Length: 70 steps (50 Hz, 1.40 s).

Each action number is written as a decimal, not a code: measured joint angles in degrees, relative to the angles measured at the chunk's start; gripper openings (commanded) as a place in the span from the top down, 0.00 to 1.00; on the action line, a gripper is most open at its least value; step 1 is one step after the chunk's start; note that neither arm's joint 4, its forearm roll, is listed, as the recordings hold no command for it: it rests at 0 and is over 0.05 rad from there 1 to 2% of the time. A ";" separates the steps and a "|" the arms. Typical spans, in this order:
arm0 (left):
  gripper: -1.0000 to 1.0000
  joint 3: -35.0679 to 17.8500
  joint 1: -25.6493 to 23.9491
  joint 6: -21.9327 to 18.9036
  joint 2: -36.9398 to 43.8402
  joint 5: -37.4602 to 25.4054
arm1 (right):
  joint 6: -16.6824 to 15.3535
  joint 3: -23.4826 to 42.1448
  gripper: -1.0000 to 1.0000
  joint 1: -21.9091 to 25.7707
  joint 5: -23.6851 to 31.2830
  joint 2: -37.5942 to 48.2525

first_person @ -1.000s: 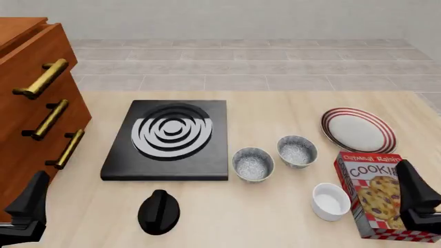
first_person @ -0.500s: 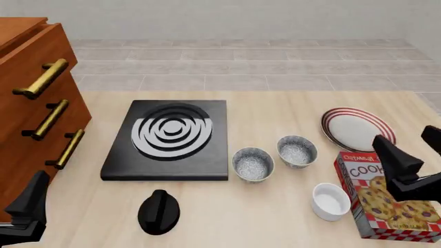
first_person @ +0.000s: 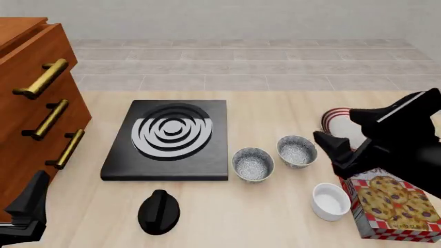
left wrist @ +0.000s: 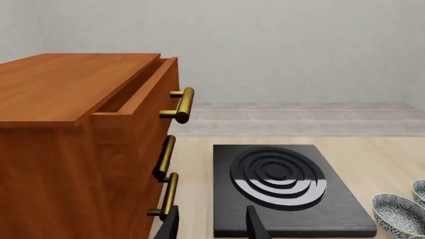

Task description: Pick the akita bowl from table center and place it on the plate.

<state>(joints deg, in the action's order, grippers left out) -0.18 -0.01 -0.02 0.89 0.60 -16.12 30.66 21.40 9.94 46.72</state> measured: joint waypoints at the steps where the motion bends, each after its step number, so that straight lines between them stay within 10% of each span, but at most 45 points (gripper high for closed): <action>1: 0.00 0.00 0.00 0.00 0.02 0.02 | -0.28 0.35 0.00 0.42 0.22 0.71; 48: 0.00 0.01 0.01 0.00 -0.09 -0.07 | -12.63 12.75 0.00 15.46 14.63 24.57; 70: 0.00 0.01 0.01 0.00 -0.09 -0.06 | -26.49 13.97 0.00 12.43 15.83 31.98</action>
<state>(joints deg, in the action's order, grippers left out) -0.17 0.00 -0.01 0.80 0.54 -42.61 44.63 33.82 25.78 78.70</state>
